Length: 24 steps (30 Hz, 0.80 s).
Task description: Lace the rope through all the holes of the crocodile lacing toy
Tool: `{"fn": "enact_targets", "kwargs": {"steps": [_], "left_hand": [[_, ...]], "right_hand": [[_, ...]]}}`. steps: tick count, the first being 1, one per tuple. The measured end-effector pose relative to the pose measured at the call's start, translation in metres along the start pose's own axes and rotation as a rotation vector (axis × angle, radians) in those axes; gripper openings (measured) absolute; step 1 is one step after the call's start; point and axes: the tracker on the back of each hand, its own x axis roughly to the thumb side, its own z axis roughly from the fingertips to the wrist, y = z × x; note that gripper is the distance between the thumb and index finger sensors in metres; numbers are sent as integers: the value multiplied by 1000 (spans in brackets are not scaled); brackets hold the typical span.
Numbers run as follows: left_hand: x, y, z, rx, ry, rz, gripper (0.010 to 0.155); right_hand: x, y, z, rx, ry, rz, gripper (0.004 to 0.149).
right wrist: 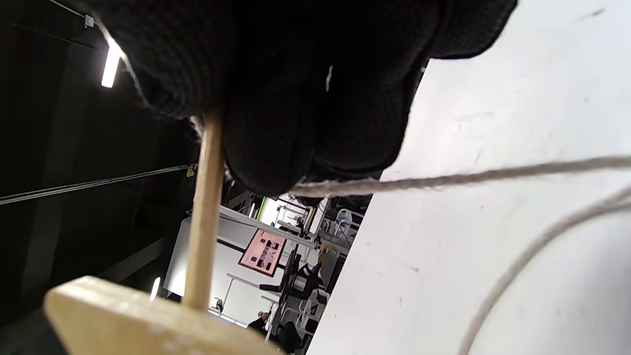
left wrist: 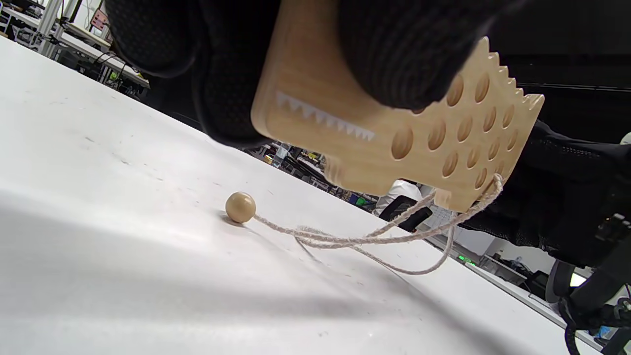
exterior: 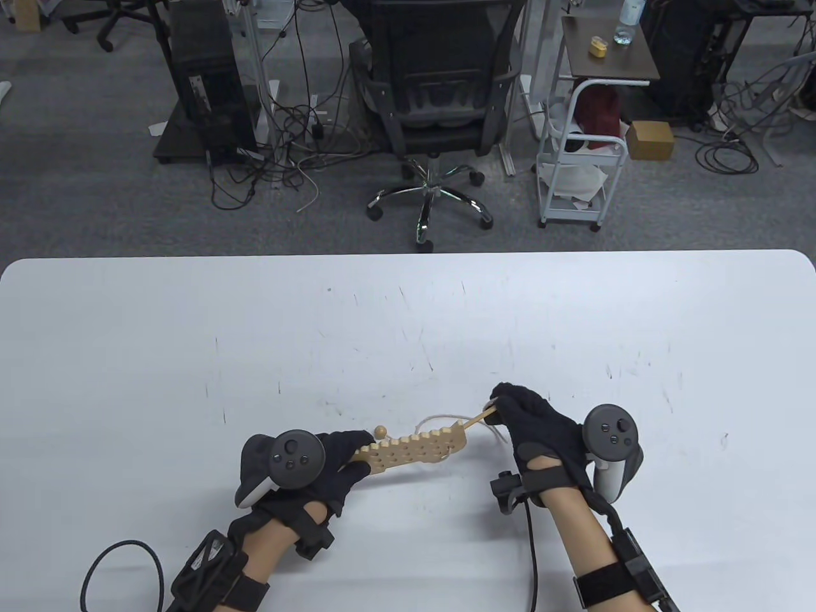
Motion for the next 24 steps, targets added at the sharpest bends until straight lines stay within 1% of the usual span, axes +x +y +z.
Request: {"fn": "enact_targets", "kwargs": {"steps": [4,9,13,17,24], "left_hand": [[1,-1,0,-4,-7,-4,54],[2,-3,0,-8,-22,-9,54],[3,-3,0,-5,-35,-18,54],[4,-4,0,-2,-48,-34,54],[5,-4,0,-2,-60,-29,54]], "right_hand": [[1,4,-1,49,-11,25,37],[1,9,-1,105,-7,13,37],[1,9,-1,130,16,-1,37],[-2,11,0,132,46,-4,37],[-3,17,2,160,51,11,39]]}}
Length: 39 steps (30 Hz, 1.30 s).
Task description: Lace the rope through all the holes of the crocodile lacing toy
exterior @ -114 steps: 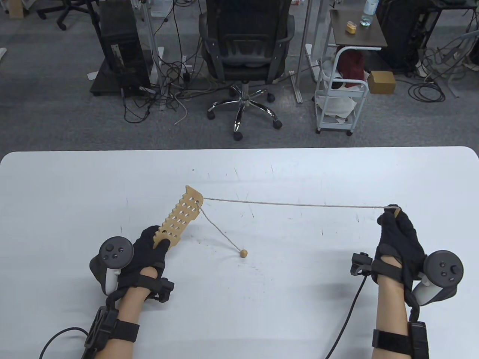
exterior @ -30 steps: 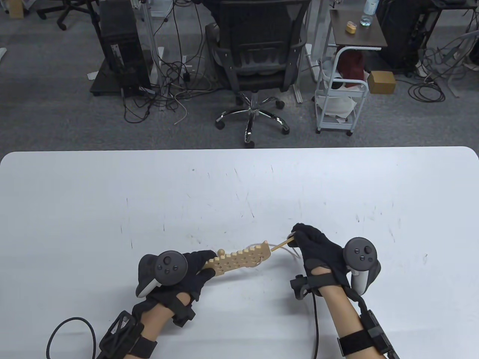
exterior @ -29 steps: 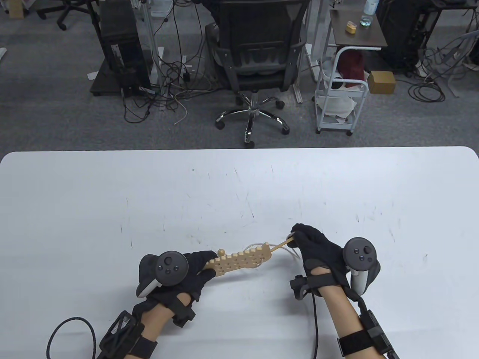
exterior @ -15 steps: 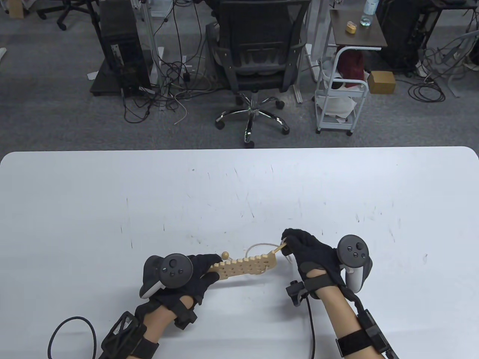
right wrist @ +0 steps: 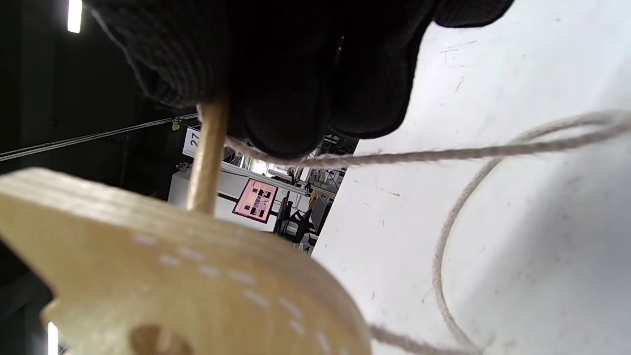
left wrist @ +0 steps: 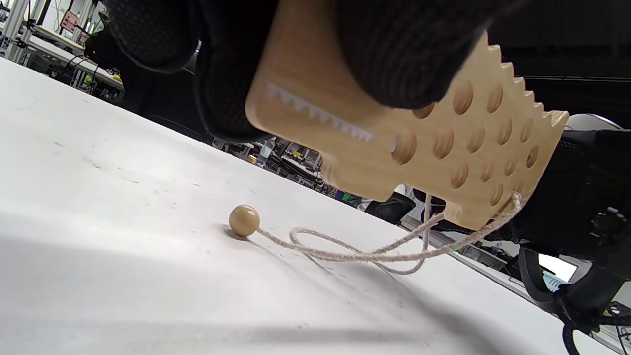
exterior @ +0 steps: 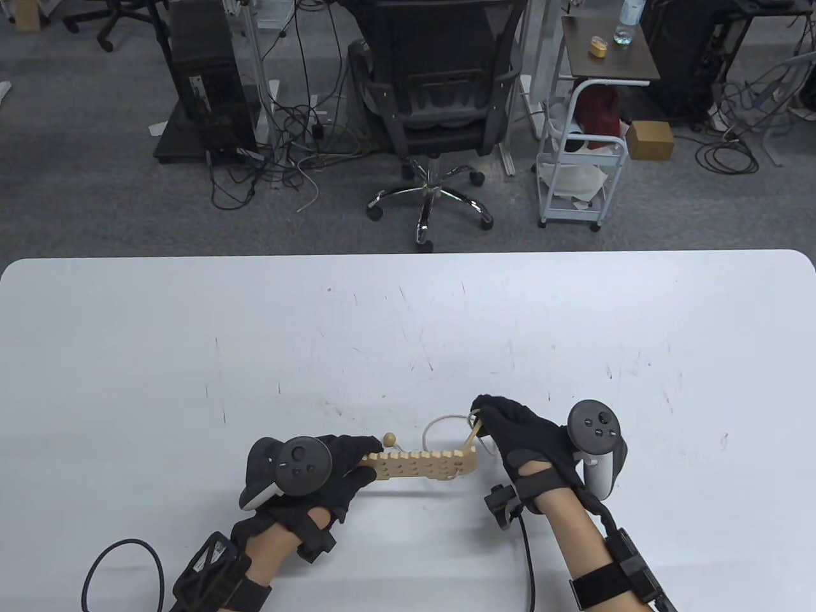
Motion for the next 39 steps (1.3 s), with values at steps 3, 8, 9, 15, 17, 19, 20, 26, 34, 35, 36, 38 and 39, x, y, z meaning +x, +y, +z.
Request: {"fn": "enact_targets", "kwargs": {"steps": [3,8,9,15,17,19,20,26,34,35,36,38,39], "left_hand": [[0,0,0,5,-4,2,54],[1,0,0,10,-7,7,54],[0,1,0,13,-6,7,54],[-2,3,1,32,13,13,54],[-2,4,1,36,20,17,54],[-3,4,1,41,26,20,54],[-3,4,1,41,27,20,54],[-3,5,2,48,36,21,54],[-4,7,2,67,48,24,54],[-4,7,2,69,50,26,54],[-4,8,2,70,51,26,54],[-4,8,2,72,54,28,54],[-4,9,3,73,54,27,54]], "right_hand": [[0,3,0,29,-1,9,39],[3,9,0,86,-38,77,39],[3,10,0,87,-39,70,39],[3,14,1,123,-56,33,41],[3,16,1,144,-62,4,43],[3,19,2,167,-66,-22,47],[3,19,2,174,-68,-29,49],[4,24,4,213,-86,-74,61],[4,28,6,236,-93,-80,65],[4,28,6,240,-93,-80,65],[4,29,6,243,-93,-80,65],[4,30,6,251,-95,-78,65],[4,30,6,252,-96,-79,64]]}}
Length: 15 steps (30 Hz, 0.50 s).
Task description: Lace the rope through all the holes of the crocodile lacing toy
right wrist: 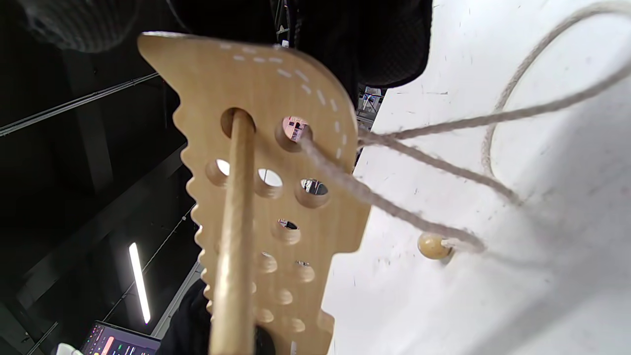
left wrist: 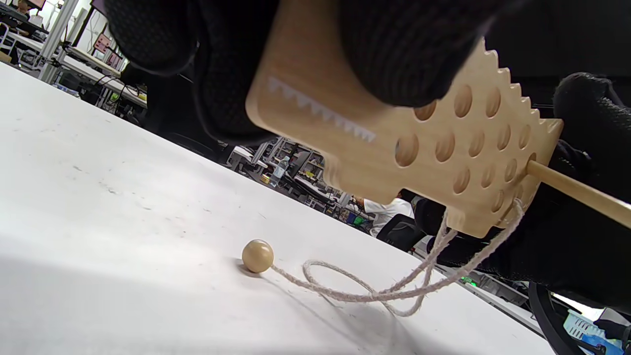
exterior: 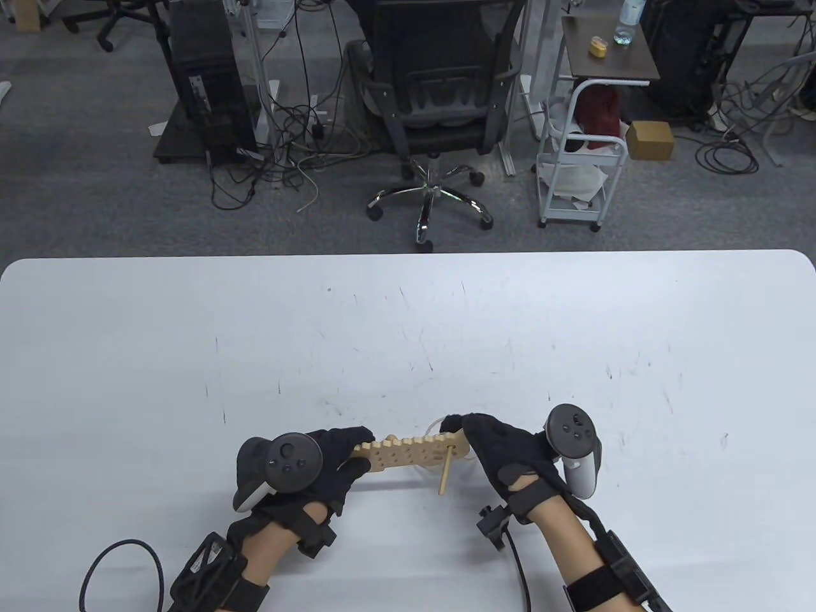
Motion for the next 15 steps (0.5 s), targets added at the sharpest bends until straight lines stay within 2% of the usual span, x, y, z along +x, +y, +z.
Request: {"fn": "enact_targets", "kwargs": {"steps": [15], "left_hand": [[0,1,0,13,-6,-4,54]], "right_hand": [[0,0,0,-8,-2,-10,66]]}}
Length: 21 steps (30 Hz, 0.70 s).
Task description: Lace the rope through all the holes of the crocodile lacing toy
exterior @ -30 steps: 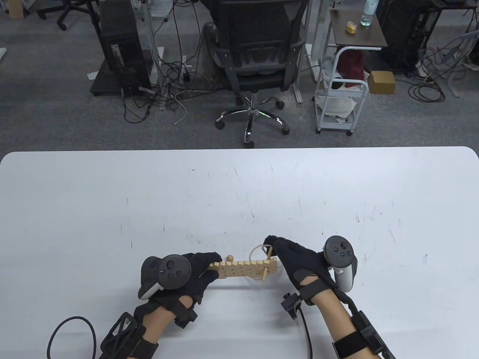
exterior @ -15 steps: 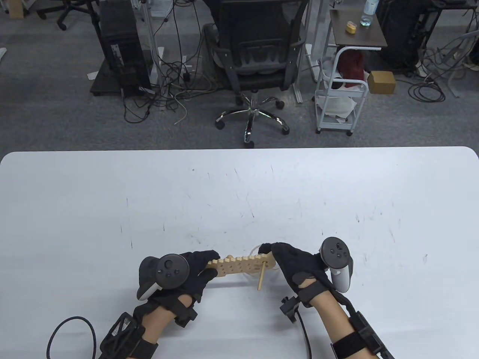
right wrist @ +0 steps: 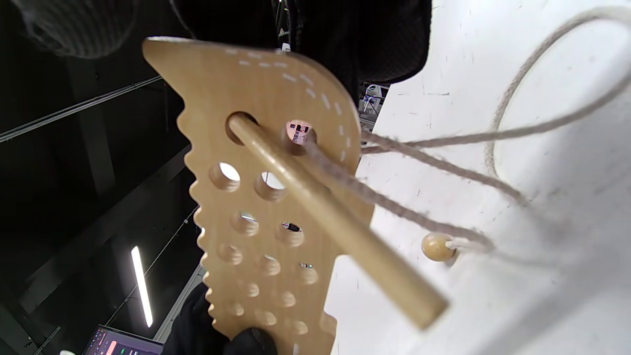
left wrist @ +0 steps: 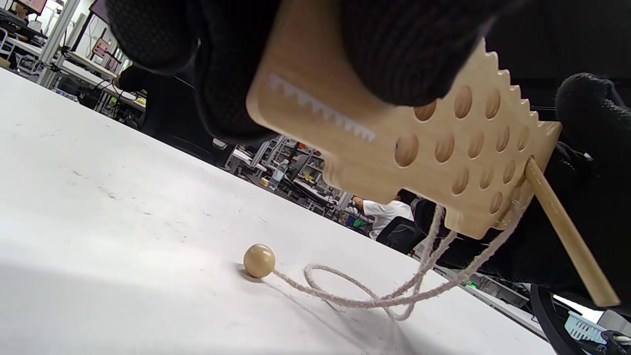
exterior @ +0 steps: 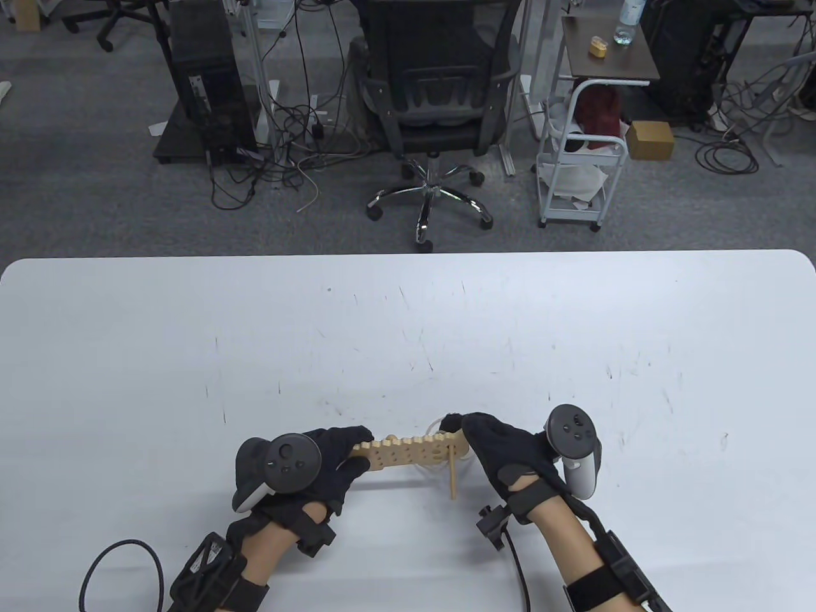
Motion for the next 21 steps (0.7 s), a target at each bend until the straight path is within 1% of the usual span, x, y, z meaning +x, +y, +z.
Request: {"fn": "enact_targets", "kwargs": {"steps": [8,16,17,19,21], "left_hand": [[0,2,1,18,0,-4,54],[-4,10,2,68,34,10,54],[-5,11,3,77,41,11,54],[-6,13,3,89,51,13,54],[-7,14,4,102,66,28,54]], "right_hand": [[0,-1,0,-11,-1,8,67],[0,-4,0,-31,9,62,74],[0,-5,0,-38,13,72,74],[1,-5,-1,-45,22,97,67],[3,-4,-1,-36,27,166,63]]}}
